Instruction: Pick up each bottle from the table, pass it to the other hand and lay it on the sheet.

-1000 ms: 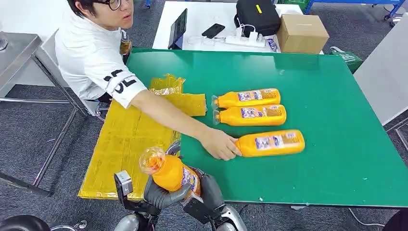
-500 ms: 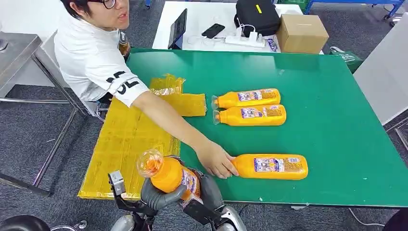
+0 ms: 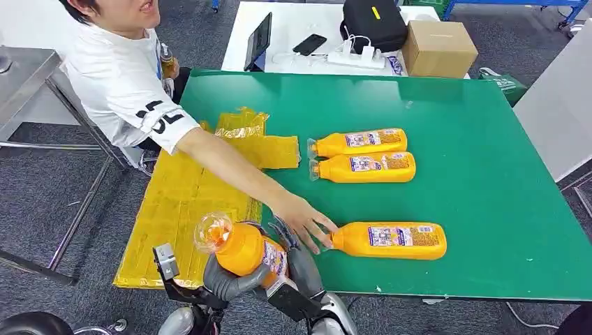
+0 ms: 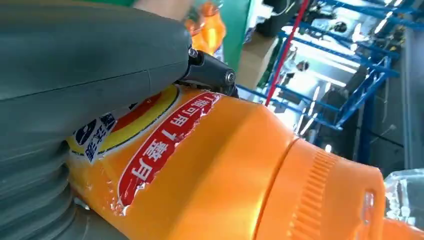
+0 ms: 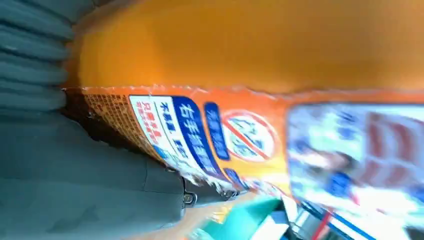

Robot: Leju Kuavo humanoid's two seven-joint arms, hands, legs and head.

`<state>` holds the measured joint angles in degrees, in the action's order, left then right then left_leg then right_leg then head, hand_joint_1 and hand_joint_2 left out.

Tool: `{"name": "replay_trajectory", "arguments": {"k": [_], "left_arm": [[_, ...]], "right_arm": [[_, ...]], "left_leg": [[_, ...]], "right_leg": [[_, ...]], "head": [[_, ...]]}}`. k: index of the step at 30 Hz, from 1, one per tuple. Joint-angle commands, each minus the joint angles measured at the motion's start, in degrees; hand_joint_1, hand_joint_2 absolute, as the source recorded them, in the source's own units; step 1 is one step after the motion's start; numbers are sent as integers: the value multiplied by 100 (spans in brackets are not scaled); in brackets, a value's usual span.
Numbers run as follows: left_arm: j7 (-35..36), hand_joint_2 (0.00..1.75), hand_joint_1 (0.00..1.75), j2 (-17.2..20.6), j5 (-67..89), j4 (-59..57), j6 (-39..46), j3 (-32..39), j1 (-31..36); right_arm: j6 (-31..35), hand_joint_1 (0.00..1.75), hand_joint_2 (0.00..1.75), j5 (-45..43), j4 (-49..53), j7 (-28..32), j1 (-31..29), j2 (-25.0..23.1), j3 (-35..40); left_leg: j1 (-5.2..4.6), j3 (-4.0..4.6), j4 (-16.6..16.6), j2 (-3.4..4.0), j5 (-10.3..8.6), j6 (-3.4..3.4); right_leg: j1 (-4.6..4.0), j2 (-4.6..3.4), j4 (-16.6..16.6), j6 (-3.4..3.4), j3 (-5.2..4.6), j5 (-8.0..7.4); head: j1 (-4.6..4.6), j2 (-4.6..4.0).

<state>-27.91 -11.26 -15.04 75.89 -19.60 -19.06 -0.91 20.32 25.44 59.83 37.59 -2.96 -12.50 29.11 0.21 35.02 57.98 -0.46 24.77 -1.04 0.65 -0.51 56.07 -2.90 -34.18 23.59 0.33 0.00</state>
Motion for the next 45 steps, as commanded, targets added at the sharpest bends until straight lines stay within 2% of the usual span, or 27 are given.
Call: {"name": "replay_trajectory", "arguments": {"k": [1, 6, 9, 12, 14, 17, 20, 23, 24, 30, 33, 34, 39, 41, 45], "left_arm": [[63, 175, 175, 34, 3, 128, 139, 295, 104], [-78, 175, 175, 8, 352, 80, 840, 676, 405], [-437, 175, 175, 20, 1399, -13, 2230, 1092, 904], [-703, 175, 175, 75, 2092, -186, 3437, 1543, 1493], [-733, 175, 175, 159, 2167, -234, 3556, 1672, 1729], [-726, 175, 175, 143, 2171, -219, 3550, 1675, 1703], [-863, 175, 175, 252, 2836, -462, 4459, 1756, 2033], [-731, 175, 175, 444, 3509, -878, 4933, 1823, 2438], [-630, 175, 175, 567, 4183, -1169, 5325, 1786, 2601], [-331, 175, 175, 842, 5332, -1938, 5461, 1703, 2893], [-76, 175, 175, 1254, 6109, -2577, 4775, 1249, 3085], [10, 175, 175, 1412, 6609, -2863, 4891, 1065, 3162], [-59, 175, 175, 1426, 6612, -2971, 4932, 1097, 3183], [219, 175, 175, 1647, 7462, -3273, 4881, 694, 3310], [198, 175, 175, 1758, 7766, -3896, 4405, 487, 3578]], "right_arm": [[-152, 0, 0, -93, 881, 56, 68, 142, -169], [-298, 0, 0, -24, 1159, 129, 121, 229, 43], [-248, 0, 0, 78, 1421, 167, 146, 284, 249], [354, 0, 0, -290, 2081, 241, 223, 357, 438], [501, 0, 0, -471, 2292, 241, 245, 379, 436], [470, 0, 0, -463, 2311, 241, 253, 383, 408], [1049, 0, 0, -1164, 2884, 241, 241, 461, 480], [1226, 0, 0, -1627, 3243, 241, 295, 404, 222], [1247, 0, 0, -1734, 3307, 241, 333, 339, 42], [1033, 0, 0, -2028, 3242, 241, 363, 185, -351], [878, 0, 0, -2234, 3226, 241, 331, 130, -531], [781, 0, 0, -2266, 3120, 241, 289, 100, -627], [753, 0, 0, -2257, 3104, 241, 276, 86, -657], [578, 0, 0, -2269, 3018, 241, 272, 60, -685], [279, 0, 0, -2279, 2732, 241, 220, 4, -721]], "left_leg": [[-2, -6, -2, 5, 1, 1], [5, -22, 2, 0, 8, 4], [4, -3, 1, -5, -1, 4], [8, 2, 5, -11, -5, 6], [6, 1, 9, -8, -4, 9], [5, -10, -1, -3, -10, 13], [5, -16, 1, 0, -5, 12], [7, -2, 8, -14, -9, 15], [5, -1, 3, -13, -12, 14], [4, -10, -4, -8, -13, 15], [3, -12, -4, -2, -12, 15], [6, -24, -6, -3, -10, 17], [3, -13, -3, 9, -12, 16], [11, -32, 1, 11, -2, 20], [7, -15, -4, 0, -13, 18]], "right_leg": [[1, 0, -1, 4, 3, 1], [-8, 10, -3, 11, 24, 7], [-5, 11, -1, 7, 5, 1], [-9, 17, 2, 8, 2, 0], [-7, 15, 11, 11, 0, 2], [-5, 9, 2, 8, 10, -1], [-5, 6, 3, 7, 17, 3], [-7, 21, 11, 9, 6, 4], [-4, 17, 7, 7, 3, 1], [-3, 11, 1, 8, 9, -2], [-2, 7, 3, 8, 8, -1], [-6, 11, 0, 12, 21, 2], [-2, 2, 5, 6, 7, -1], [-11, 6, 4, 14, 29, 7], [-6, 7, 2, 8, 12, 0]], "head": [[-2, 0], [0, 0], [0, 0], [2, 0], [0, 0], [-2, 0], [2, 0], [4, 0], [0, 0], [0, 0], [-2, 0], [0, 0], [0, 0], [0, 0], [0, 0]]}}
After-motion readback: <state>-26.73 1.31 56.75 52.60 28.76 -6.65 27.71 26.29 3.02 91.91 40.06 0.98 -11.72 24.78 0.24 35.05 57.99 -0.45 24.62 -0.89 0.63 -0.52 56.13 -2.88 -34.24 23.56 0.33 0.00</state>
